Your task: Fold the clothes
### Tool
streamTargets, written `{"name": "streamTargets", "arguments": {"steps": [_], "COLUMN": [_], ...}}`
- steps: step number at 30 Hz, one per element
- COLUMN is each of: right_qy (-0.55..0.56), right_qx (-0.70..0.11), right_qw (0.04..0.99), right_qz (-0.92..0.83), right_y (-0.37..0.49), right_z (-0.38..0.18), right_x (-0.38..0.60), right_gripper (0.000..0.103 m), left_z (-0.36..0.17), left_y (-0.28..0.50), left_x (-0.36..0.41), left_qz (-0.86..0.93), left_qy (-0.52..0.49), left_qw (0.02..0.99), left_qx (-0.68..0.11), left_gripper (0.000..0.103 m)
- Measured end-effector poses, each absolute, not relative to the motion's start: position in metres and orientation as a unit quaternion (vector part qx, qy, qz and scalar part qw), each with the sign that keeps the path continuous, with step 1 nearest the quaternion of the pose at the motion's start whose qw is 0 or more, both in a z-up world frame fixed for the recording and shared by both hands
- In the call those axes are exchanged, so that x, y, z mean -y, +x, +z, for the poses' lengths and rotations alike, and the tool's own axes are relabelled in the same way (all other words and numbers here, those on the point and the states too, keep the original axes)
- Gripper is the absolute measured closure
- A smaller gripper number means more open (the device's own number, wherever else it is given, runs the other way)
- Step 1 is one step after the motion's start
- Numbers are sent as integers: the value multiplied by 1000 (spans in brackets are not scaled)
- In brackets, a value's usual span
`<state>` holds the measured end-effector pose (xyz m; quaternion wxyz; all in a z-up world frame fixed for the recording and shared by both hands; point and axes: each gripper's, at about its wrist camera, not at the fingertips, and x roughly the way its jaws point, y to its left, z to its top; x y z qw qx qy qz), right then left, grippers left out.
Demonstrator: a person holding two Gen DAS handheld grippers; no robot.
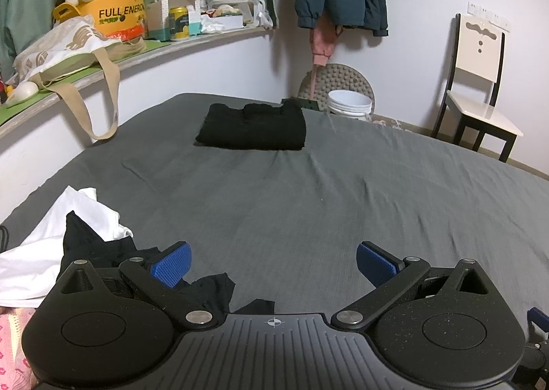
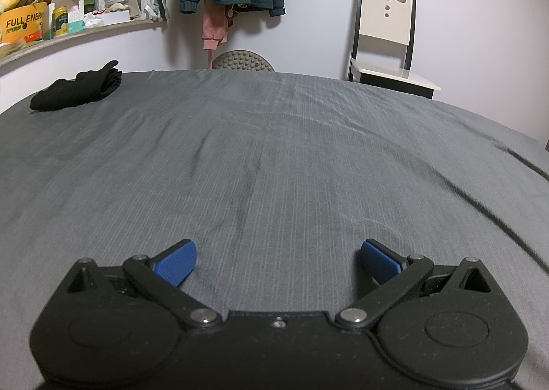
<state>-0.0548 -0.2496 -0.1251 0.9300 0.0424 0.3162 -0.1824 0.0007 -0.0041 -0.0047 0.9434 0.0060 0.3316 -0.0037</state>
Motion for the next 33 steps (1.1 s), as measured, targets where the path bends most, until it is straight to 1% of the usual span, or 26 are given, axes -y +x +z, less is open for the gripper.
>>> {"name": "streamTargets", "arguments": {"steps": [15, 20, 24, 29, 33], "right_qy": [25, 39, 44, 35, 27], "right_qx": [-314, -311, -280, -231, -211], "right_qw": [929, 931, 941, 960, 970], "right_qz": [-193, -189, -186, -153, -120], "right_y": [-54, -55, -61, -66, -72], "right_z": [-123, -122, -114, -82, -57], "right_x": [241, 243, 239, 222, 210], "right_gripper": [0, 0, 0, 0, 0], "left_z": [-3, -3, -3, -3, -4], "left_y": [1, 1, 2, 3, 3], "left_x": [3, 2, 2, 2, 2], "left_qz": [-5, -5, -5, -6, -7], "left_qy": [7, 6, 5, 2, 0], "left_qw": [943, 942, 942, 941, 941], "left_qx": [-334, -335, -336, -337, -339], "left_gripper": [0, 0, 0, 0, 0]}}
